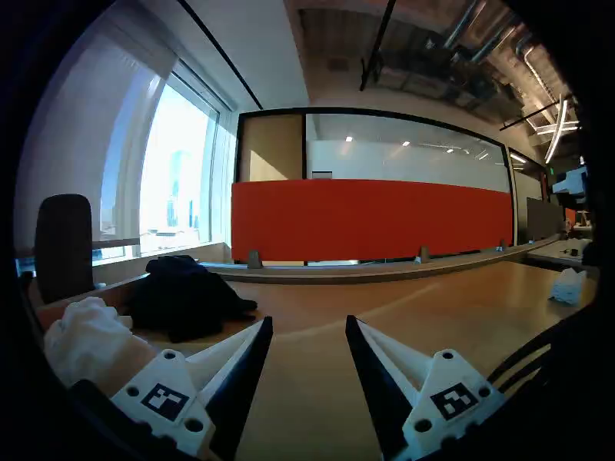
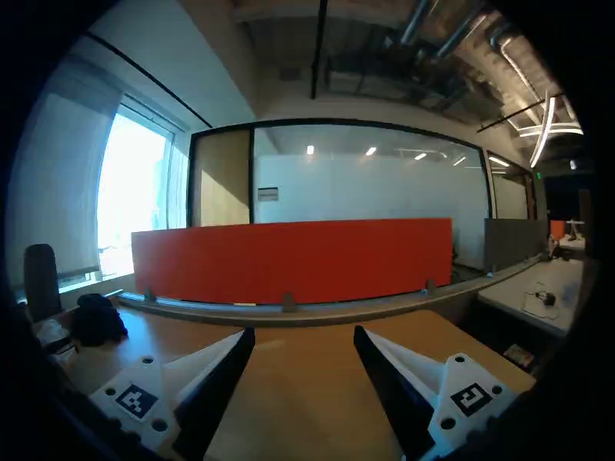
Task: Fold towel
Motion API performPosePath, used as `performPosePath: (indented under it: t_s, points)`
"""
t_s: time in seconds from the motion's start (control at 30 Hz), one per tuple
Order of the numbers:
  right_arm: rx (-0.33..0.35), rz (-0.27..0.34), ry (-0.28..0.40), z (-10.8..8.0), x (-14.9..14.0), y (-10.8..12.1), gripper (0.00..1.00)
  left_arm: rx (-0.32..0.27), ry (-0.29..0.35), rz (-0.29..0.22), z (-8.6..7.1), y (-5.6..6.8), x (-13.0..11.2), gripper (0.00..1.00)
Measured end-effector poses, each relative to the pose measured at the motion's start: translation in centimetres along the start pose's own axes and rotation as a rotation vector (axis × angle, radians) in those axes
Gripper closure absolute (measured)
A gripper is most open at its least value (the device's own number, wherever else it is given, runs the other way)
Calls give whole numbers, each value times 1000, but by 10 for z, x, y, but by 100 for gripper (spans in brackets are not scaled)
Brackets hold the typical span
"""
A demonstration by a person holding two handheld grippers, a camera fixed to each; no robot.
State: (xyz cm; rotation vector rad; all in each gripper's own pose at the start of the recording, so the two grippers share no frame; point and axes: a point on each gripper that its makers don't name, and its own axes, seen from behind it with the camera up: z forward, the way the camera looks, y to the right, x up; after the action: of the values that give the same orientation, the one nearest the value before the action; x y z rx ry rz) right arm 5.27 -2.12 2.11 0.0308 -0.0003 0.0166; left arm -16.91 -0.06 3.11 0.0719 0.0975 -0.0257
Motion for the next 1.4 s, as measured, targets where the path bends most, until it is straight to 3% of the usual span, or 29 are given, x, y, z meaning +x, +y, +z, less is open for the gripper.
performPosePath:
  t_s: [0.3, 0.8, 1.4]
  points:
    - [17, -27, 45, 3, -13, 7, 1, 0, 0, 0, 0, 0, 0, 31]
    - [-2, 7, 23, 0, -89, 30, 1, 0, 0, 1, 0, 0, -1, 31]
    - [-15, 13, 22, 0, -129, 35, 1, 0, 1, 0, 0, 1, -1, 30]
